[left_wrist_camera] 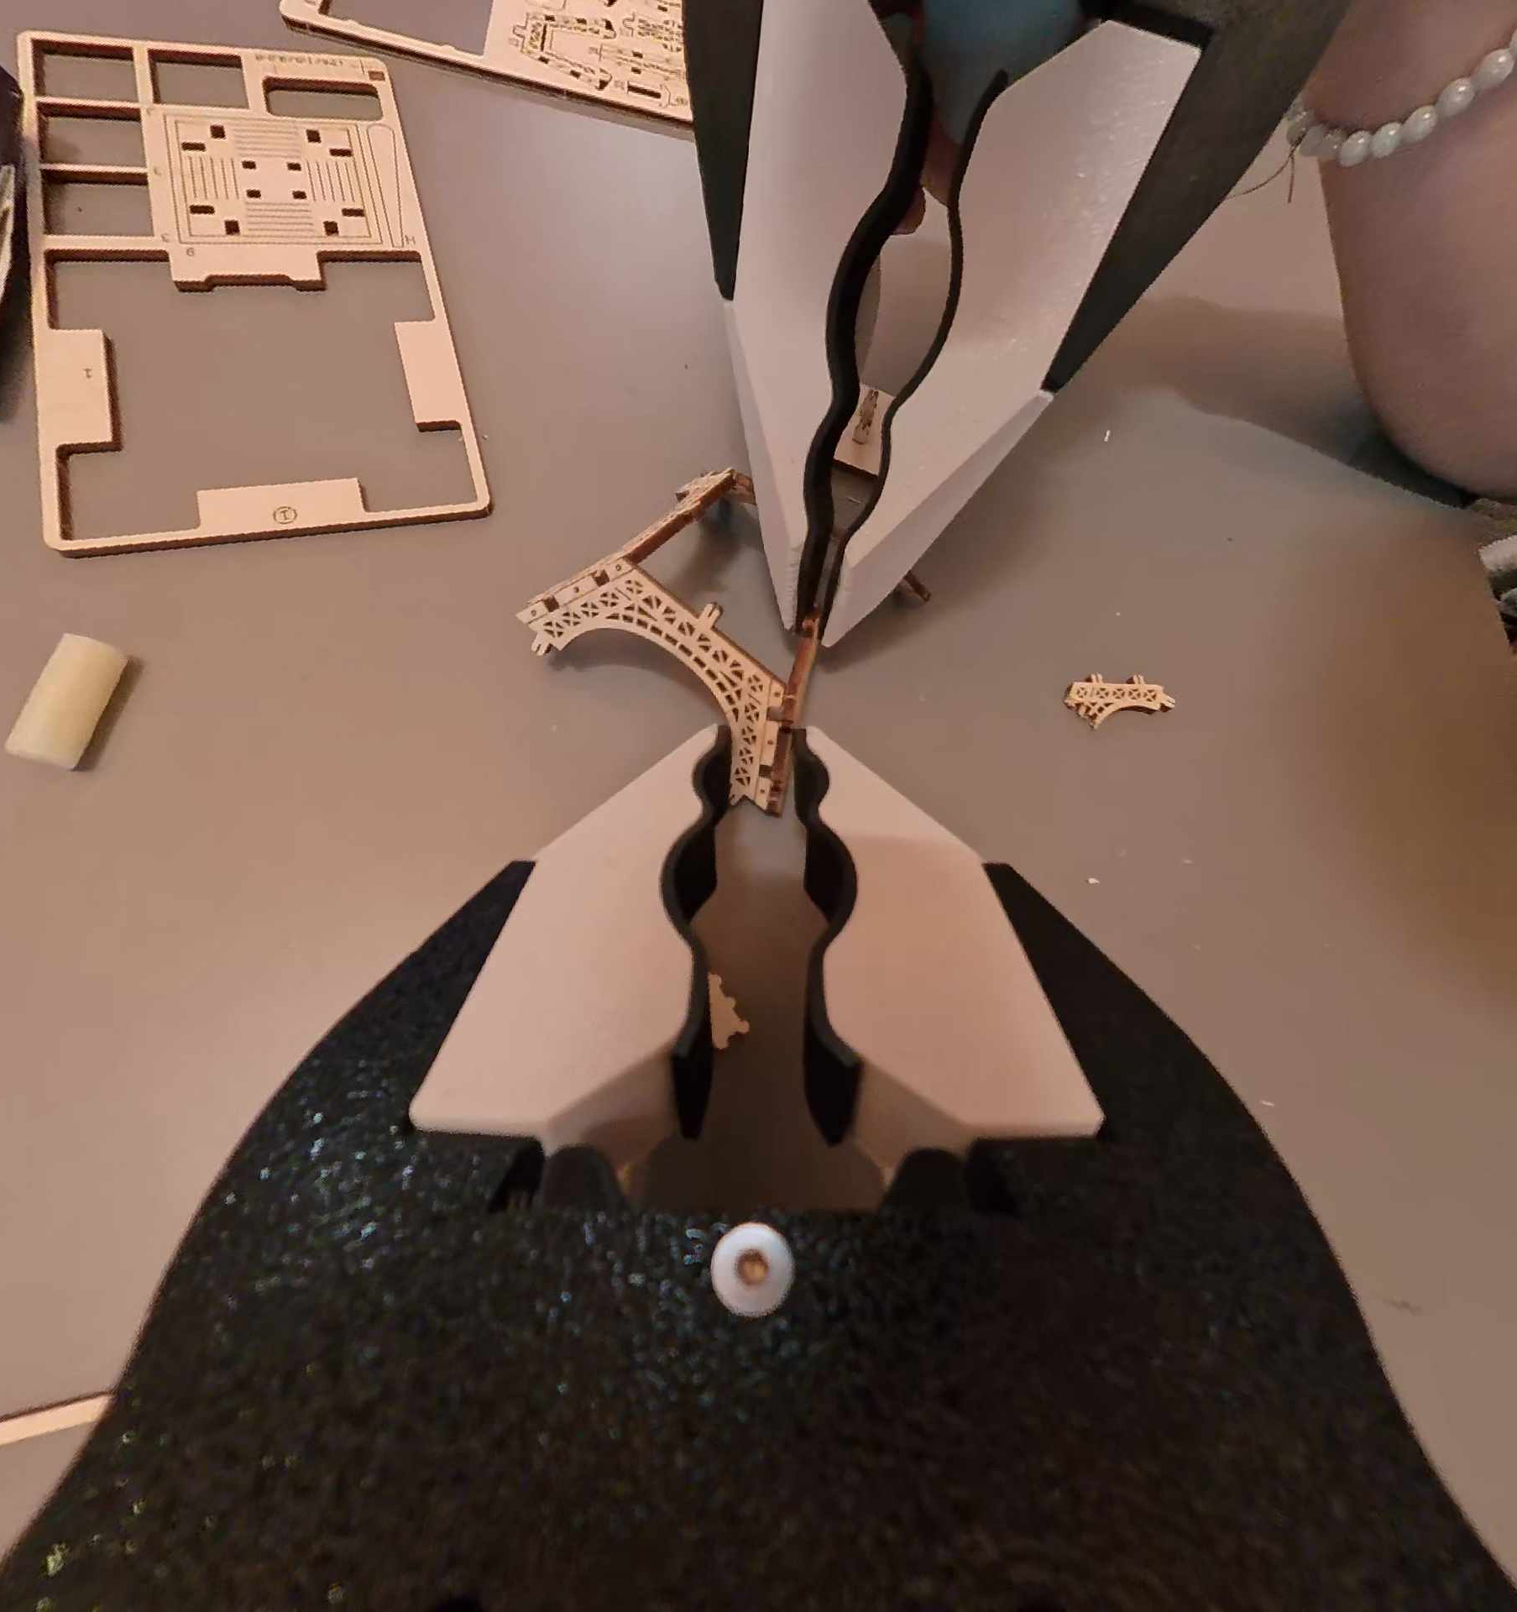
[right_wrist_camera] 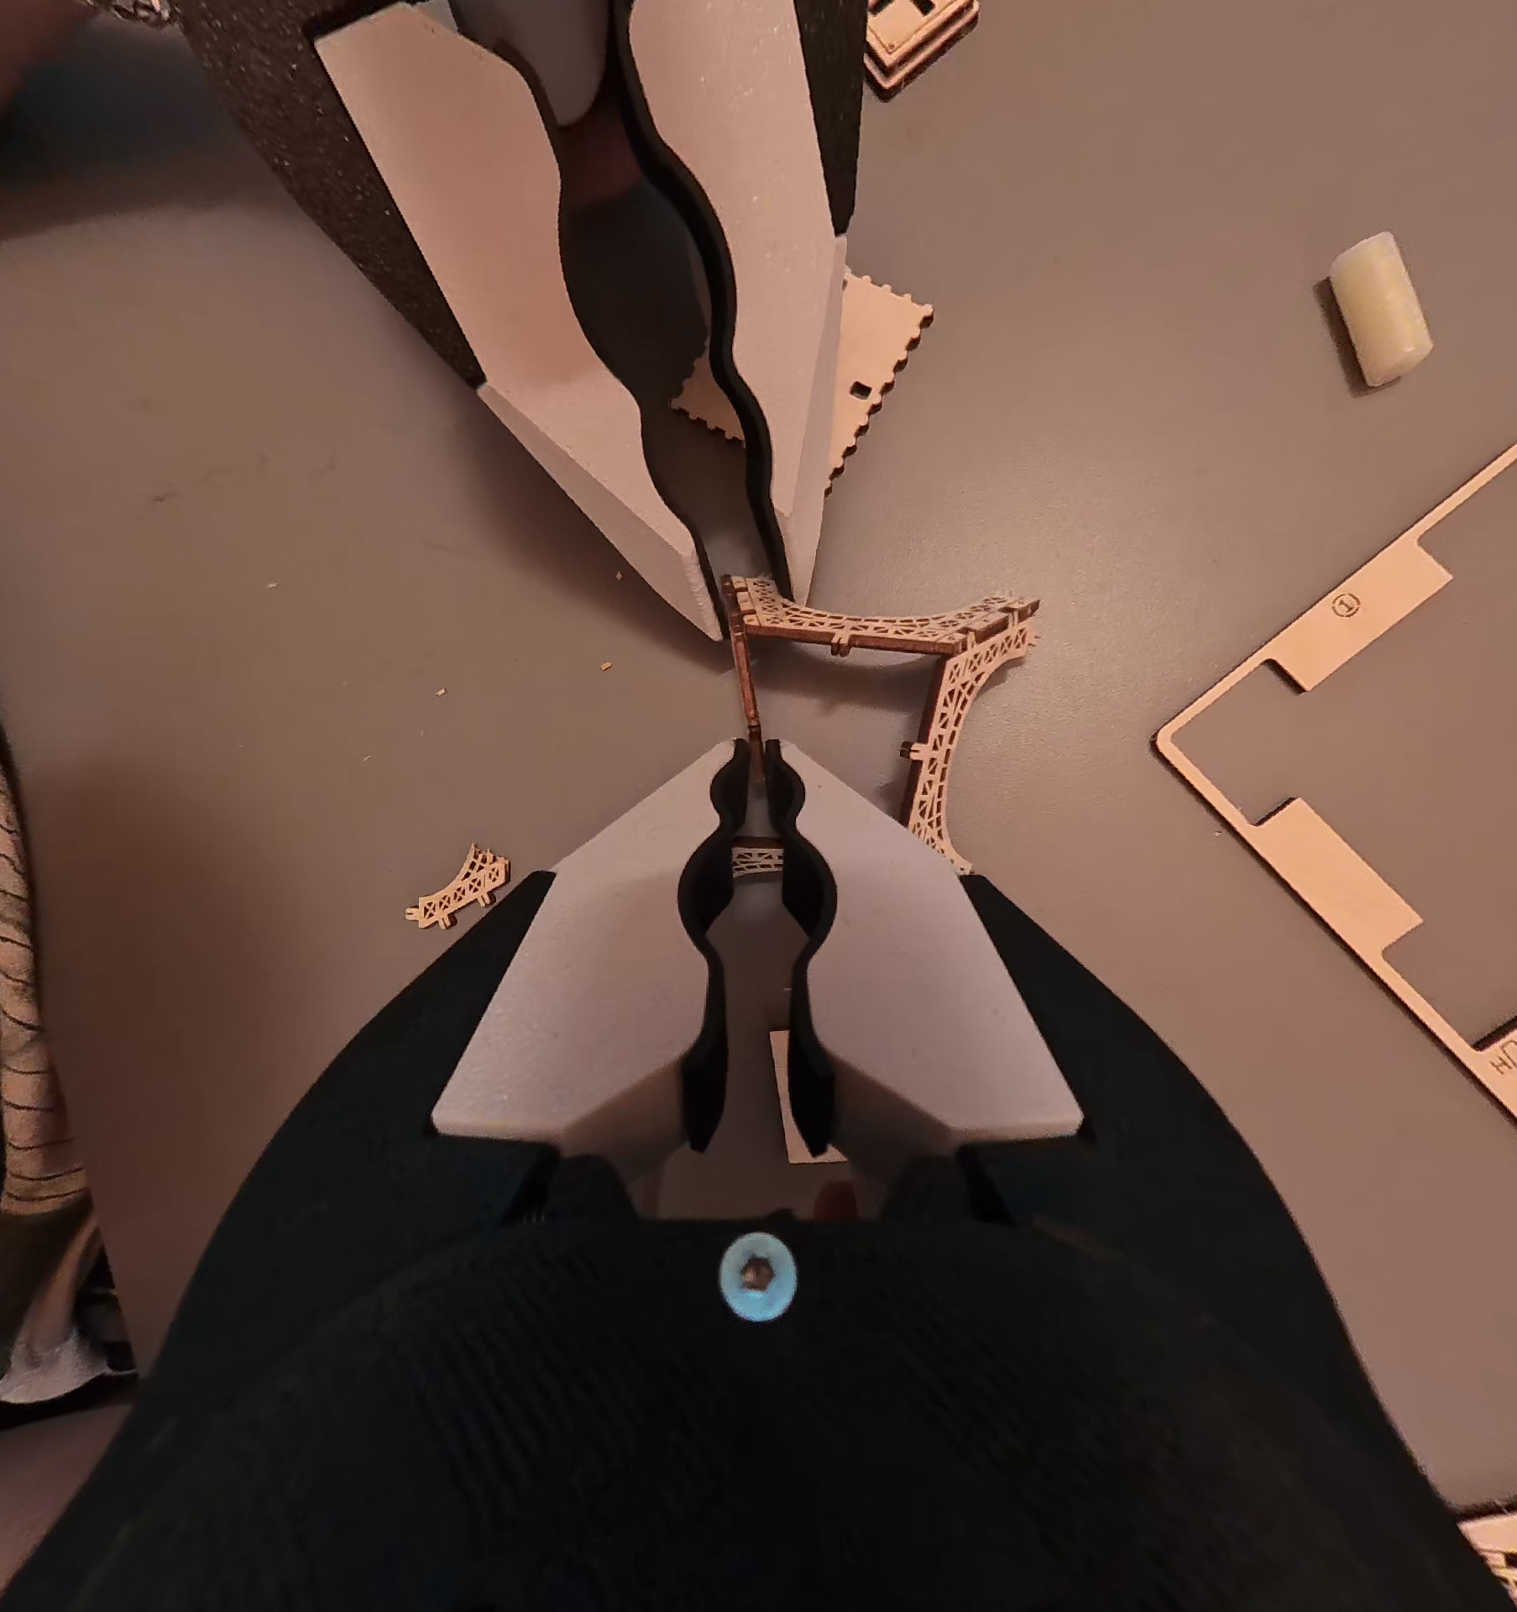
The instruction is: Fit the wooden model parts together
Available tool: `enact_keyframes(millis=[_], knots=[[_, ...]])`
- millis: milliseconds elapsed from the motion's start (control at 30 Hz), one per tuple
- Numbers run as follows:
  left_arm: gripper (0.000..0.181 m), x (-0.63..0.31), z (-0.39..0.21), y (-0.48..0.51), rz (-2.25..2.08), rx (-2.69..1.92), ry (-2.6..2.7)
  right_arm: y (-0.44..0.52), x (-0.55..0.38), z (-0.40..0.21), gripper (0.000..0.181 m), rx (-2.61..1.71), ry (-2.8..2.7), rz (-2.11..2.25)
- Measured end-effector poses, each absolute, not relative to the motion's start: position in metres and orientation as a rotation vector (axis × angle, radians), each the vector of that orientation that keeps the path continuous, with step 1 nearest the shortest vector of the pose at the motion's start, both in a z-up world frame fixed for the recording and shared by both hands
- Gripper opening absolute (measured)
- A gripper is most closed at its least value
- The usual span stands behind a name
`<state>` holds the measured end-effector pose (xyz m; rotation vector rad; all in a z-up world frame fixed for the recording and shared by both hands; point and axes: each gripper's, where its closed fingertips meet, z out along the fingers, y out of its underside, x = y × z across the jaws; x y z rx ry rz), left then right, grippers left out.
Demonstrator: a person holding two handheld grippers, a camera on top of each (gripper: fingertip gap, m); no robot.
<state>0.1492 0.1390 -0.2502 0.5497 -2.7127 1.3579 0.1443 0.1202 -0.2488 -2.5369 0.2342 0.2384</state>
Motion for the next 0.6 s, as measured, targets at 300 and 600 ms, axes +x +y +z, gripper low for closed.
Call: enact_keyframes(millis=[300, 600], knots=[[0.011, 0.153, -0.252, 0.140, 1.354, 0.587, -2.738, 0.121, 0.153, -0.245, 0.013, -2.546, 0.209, 0.102], [0.011, 0.153, -0.252, 0.139, 1.352, 0.602, -2.736, 0.133, 0.152, -0.245, 0.009, -2.536, 0.095, 0.012]])
